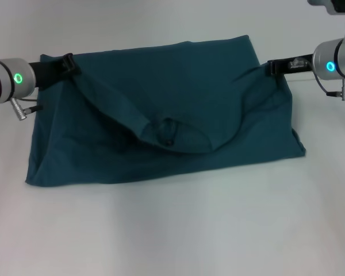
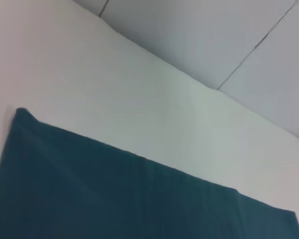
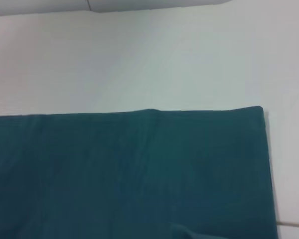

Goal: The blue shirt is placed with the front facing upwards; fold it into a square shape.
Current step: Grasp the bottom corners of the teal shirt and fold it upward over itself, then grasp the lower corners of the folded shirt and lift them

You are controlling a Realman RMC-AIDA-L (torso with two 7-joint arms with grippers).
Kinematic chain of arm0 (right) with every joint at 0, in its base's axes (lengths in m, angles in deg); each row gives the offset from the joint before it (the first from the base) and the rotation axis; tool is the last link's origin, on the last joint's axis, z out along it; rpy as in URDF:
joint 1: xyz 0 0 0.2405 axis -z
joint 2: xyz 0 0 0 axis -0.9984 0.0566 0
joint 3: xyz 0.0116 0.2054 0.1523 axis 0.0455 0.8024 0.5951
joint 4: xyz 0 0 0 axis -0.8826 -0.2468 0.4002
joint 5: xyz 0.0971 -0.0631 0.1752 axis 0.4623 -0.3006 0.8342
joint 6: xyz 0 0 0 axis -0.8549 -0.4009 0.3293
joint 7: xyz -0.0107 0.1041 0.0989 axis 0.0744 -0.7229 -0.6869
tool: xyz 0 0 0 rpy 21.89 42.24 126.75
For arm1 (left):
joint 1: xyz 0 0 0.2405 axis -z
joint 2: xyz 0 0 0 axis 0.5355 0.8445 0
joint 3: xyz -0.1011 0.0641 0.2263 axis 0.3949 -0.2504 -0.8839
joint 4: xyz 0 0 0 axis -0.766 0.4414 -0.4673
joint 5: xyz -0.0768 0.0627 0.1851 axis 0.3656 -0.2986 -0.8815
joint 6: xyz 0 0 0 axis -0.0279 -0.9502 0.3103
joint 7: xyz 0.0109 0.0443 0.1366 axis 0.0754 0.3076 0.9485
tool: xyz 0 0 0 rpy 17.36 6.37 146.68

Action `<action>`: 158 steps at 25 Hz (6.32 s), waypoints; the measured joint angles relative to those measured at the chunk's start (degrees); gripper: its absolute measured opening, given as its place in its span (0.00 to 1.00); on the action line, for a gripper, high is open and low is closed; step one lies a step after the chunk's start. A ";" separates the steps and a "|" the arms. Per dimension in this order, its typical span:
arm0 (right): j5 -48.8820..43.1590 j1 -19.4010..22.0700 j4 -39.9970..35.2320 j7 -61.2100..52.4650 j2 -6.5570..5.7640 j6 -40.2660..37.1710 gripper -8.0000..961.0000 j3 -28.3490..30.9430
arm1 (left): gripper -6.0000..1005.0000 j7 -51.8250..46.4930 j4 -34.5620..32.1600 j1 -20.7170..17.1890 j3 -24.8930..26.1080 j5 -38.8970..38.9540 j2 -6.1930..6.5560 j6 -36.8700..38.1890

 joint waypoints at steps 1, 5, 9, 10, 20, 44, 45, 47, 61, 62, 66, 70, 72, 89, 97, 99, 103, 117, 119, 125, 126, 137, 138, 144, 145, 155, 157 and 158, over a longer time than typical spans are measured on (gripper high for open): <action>-0.03 -0.02 0.22 -0.01 -0.01 0.62 0.13 -0.53 | 0.14 -0.07 0.03 0.04 -0.24 -0.01 -0.04 -0.62; -0.23 -0.11 0.47 -0.10 -0.02 1.59 0.13 -1.23 | 0.14 -0.72 0.10 -0.32 -0.55 -0.04 -0.42 -2.60; -0.37 -0.49 0.40 -0.03 -0.02 1.93 0.13 -1.32 | 0.14 -1.03 0.21 -1.29 -0.31 -0.03 -0.72 -3.75; -0.39 -0.64 0.38 -0.01 0.00 2.17 0.14 -1.47 | 0.14 -1.07 0.20 -1.55 -0.23 0.06 -0.77 -3.87; -0.50 -2.94 2.66 0.05 0.63 6.71 0.14 -8.48 | 0.15 -2.09 -0.24 -2.49 -0.61 -0.08 -1.21 -4.24; -3.58 -1.84 -2.54 -1.91 -0.98 -2.78 0.45 -4.17 | 0.29 -2.64 -3.51 -3.84 -3.08 2.90 -2.71 -2.97; -1.42 -1.05 -3.85 -1.16 -1.15 -5.05 0.50 -3.31 | 0.33 -2.63 -4.15 -4.54 -3.15 4.23 -2.74 -2.19; 4.79 1.09 -6.80 1.32 -1.43 -10.24 0.60 -1.88 | 0.41 -2.54 -5.96 -6.24 -3.26 7.03 -2.85 -0.35; 37.00 25.21 -18.07 16.73 0.40 -42.32 0.95 2.31 | 0.90 -2.06 -15.50 -21.07 -2.92 17.95 -2.12 21.37; 37.53 26.11 -18.03 17.37 0.52 -43.62 0.95 2.68 | 0.92 -1.78 -15.76 -21.66 -2.98 18.08 -2.12 22.94; 38.39 29.14 -16.16 21.31 1.04 -49.05 0.97 4.84 | 0.94 1.38 -15.94 -24.10 -3.04 17.98 -2.38 27.47; 38.27 30.11 -12.38 25.33 0.48 -51.84 0.97 6.27 | 0.93 5.55 -15.17 -25.46 -3.13 17.61 -2.19 28.16; 38.22 30.33 -10.78 26.63 0.01 -52.28 0.97 6.50 | 0.93 9.05 -14.94 -26.04 -3.06 17.40 -2.03 28.94; 38.27 30.81 -9.94 27.88 -0.29 -52.01 0.96 6.81 | 0.89 7.91 -14.51 -26.04 -0.77 8.62 -1.48 24.98; 38.32 30.61 -9.94 27.74 -0.64 -51.93 0.96 7.22 | 0.88 -7.25 -13.51 -26.33 1.40 6.55 -1.47 26.32; 38.33 30.56 -9.94 27.68 -0.67 -52.06 0.96 7.63 | 0.88 -11.34 -13.46 -26.60 2.52 6.76 -1.45 27.37; 38.33 30.66 -9.94 27.71 -0.76 -52.15 0.96 8.47 | 0.87 -13.64 -11.88 -26.69 5.42 6.97 -0.91 29.21; 37.95 30.92 -9.83 27.87 -1.20 -52.00 0.96 9.11 | 0.83 -15.34 -5.56 -25.14 8.03 6.70 -0.04 25.88; 37.91 30.92 -9.79 27.88 -1.23 -51.99 0.96 9.11 | 0.83 -15.60 -5.31 -25.10 8.05 6.79 0.00 25.39; 37.87 30.92 -9.26 27.96 -1.33 -51.84 0.96 9.10 | 0.83 -16.01 -5.00 -25.00 8.08 6.89 0.08 23.84; 37.87 30.92 -9.22 27.97 -1.34 -51.82 0.96 9.10 | 0.83 -16.02 -4.89 -24.93 8.08 6.88 0.08 23.62; 37.87 30.92 -9.13 28.01 -1.34 -51.81 0.96 9.69 | 0.83 -16.04 -2.67 -23.41 7.66 6.45 0.52 20.48; 37.87 30.92 -9.14 28.01 -1.35 -51.81 0.96 9.70 | 0.83 -16.01 -2.28 -23.20 7.62 6.42 0.60 20.17; 37.88 30.92 -9.15 28.01 -1.34 -51.82 0.96 9.72 | 0.83 -15.59 -1.07 -22.10 7.14 6.38 0.75 19.43; 37.88 30.92 -9.15 28.01 -1.34 -51.82 0.96 9.73 | 0.83 -15.58 -0.95 -21.93 7.00 6.38 0.77 19.44; 37.95 30.92 -9.15 28.01 -1.36 -52.01 0.96 10.04 | 0.83 -15.42 -0.74 -21.24 5.43 6.38 0.76 21.05; 37.94 30.92 -9.15 28.02 -1.40 -52.15 0.96 10.31 | 0.83 -15.40 -0.80 -21.15 5.43 6.45 0.71 21.39; 37.93 30.92 -9.15 28.01 -1.41 -52.20 0.96 10.40 | 0.83 -15.37 -0.81 -21.13 5.43 6.55 0.71 21.44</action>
